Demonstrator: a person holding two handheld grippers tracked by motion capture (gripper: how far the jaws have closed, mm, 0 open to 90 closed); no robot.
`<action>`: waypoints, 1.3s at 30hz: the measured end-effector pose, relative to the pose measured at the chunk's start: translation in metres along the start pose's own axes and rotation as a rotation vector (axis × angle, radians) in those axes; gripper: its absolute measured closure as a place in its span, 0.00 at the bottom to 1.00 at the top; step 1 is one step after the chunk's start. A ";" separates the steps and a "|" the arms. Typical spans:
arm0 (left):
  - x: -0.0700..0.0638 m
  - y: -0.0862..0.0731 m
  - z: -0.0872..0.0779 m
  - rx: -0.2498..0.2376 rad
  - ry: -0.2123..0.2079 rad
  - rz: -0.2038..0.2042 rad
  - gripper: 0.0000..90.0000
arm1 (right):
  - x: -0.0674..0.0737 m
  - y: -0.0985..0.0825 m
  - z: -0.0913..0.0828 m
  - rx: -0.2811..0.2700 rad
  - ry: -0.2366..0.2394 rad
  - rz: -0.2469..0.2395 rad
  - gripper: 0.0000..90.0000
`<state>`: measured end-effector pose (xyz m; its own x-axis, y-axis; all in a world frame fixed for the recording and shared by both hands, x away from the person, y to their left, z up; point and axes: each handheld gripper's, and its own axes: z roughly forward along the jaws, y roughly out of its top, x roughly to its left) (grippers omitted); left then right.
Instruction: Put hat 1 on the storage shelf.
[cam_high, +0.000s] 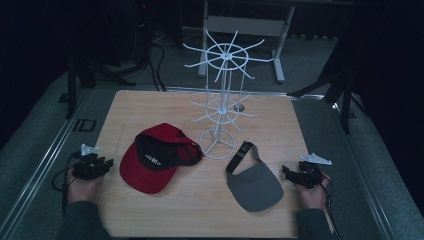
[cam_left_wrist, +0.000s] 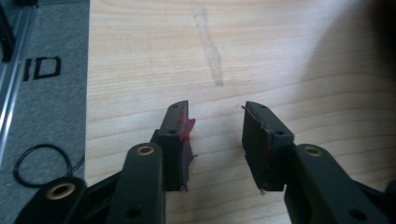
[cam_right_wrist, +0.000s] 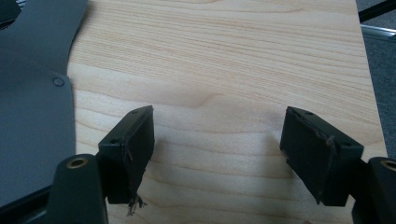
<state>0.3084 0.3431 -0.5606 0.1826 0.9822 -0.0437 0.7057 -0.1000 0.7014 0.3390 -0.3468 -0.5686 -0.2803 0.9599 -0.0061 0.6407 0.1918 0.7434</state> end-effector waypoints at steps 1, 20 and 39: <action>-0.001 0.002 -0.003 -0.015 -0.011 0.001 0.72 | 0.000 0.000 0.000 0.000 0.000 0.000 0.29; -0.014 0.027 -0.046 -0.081 -0.169 0.086 0.73 | 0.000 0.000 0.000 0.000 0.000 0.000 0.29; -0.033 0.029 -0.038 -0.035 -0.231 0.150 0.71 | 0.000 0.000 0.000 0.000 0.000 0.000 0.29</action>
<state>0.2973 0.3137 -0.5120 0.4374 0.8941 -0.0961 0.6358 -0.2319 0.7362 0.3390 -0.3468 -0.5686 -0.2804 0.9599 -0.0060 0.6406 0.1918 0.7435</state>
